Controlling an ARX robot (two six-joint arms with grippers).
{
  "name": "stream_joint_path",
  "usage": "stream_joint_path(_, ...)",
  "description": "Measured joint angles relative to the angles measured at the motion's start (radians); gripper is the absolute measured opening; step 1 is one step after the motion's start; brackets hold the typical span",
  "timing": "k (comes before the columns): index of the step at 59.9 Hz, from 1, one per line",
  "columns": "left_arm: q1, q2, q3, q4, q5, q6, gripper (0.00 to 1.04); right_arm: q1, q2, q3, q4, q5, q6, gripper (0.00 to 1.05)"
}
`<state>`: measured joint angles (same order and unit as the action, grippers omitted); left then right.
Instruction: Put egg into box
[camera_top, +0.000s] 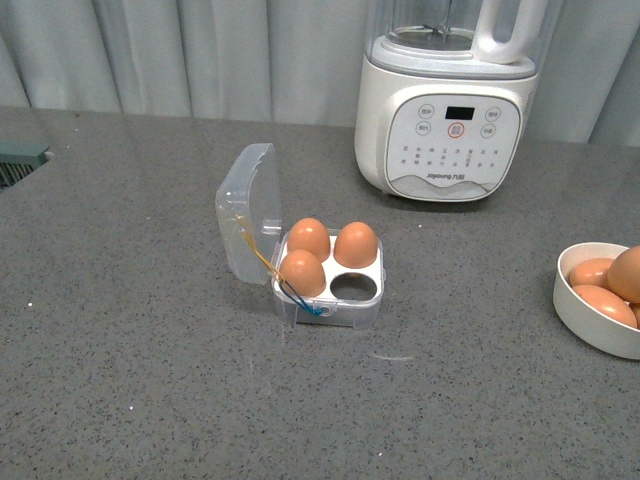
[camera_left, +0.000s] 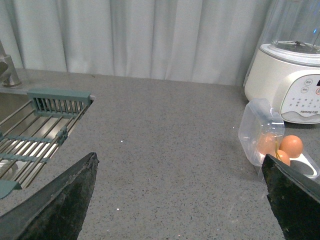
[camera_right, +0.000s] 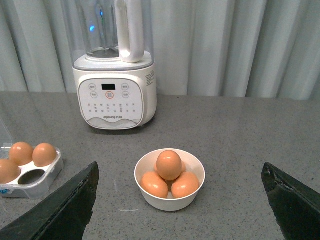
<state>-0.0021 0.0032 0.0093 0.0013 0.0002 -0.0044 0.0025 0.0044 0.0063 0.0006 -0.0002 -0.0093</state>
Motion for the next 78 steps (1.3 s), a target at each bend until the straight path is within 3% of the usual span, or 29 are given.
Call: stream_joint_path(78,0.000,0.000,0.000,0.000,0.000,0.000,0.98,0.000,0.000,0.000,0.000,0.000,0.000,0.95)
